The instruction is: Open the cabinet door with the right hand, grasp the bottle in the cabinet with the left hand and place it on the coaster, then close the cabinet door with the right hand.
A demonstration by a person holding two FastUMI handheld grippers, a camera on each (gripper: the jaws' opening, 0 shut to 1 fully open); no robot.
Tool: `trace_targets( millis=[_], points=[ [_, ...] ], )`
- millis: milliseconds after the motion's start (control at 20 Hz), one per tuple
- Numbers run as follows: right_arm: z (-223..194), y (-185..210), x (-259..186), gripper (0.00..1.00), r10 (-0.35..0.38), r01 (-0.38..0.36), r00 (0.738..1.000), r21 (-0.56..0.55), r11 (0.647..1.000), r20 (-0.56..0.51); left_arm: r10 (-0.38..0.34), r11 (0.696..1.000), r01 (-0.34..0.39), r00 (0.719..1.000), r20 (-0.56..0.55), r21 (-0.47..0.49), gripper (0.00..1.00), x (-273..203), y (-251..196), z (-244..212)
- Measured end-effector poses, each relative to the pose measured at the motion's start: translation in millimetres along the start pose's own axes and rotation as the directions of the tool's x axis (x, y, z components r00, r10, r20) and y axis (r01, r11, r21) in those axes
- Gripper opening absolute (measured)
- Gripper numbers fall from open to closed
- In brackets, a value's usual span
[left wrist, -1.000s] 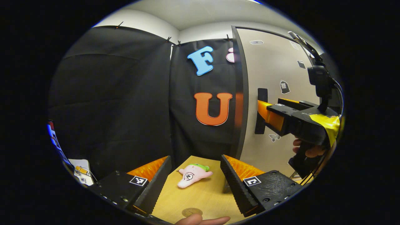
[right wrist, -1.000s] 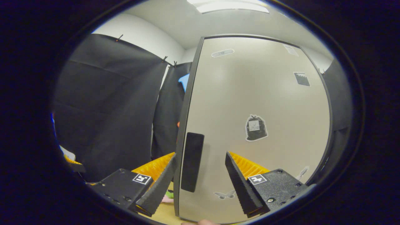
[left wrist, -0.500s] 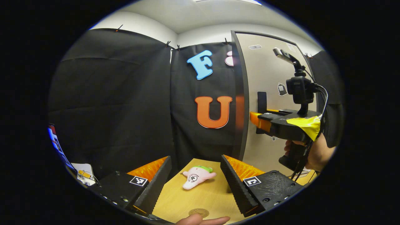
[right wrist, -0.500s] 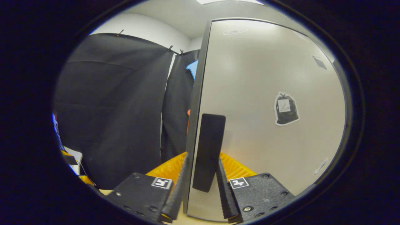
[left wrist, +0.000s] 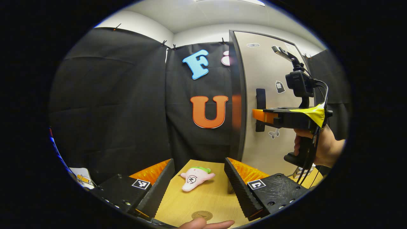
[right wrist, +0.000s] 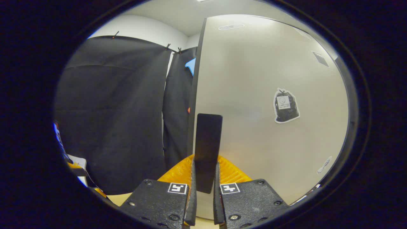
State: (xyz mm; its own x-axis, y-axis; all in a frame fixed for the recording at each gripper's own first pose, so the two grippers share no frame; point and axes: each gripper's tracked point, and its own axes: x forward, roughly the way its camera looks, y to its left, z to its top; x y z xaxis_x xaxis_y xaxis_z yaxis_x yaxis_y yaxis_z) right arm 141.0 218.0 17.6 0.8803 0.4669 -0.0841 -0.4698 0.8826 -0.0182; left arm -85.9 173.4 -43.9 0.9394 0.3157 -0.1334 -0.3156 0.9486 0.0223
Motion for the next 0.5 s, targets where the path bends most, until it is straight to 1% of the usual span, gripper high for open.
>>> trace_targets(
  millis=[200,350,500],
  points=[
    [0,6,-23,0.25,0.035,-0.035,0.999,0.003,0.999,0.002,-0.039,0.999,0.039,0.999,0.008,0.029,0.95,0,0,-8],
    [1,15,-47,0.25,0.117,-0.117,0.993,0.04,0.992,-0.001,-0.073,0.996,0.073,0.997,-0.006,0.048,0.95,6,-2,-18],
    [1,14,-67,0.24,0.176,-0.176,0.984,0.017,0.984,0.0,-0.082,0.993,0.084,0.996,-0.027,0.079,0.95,27,-11,-19]
  ],
)
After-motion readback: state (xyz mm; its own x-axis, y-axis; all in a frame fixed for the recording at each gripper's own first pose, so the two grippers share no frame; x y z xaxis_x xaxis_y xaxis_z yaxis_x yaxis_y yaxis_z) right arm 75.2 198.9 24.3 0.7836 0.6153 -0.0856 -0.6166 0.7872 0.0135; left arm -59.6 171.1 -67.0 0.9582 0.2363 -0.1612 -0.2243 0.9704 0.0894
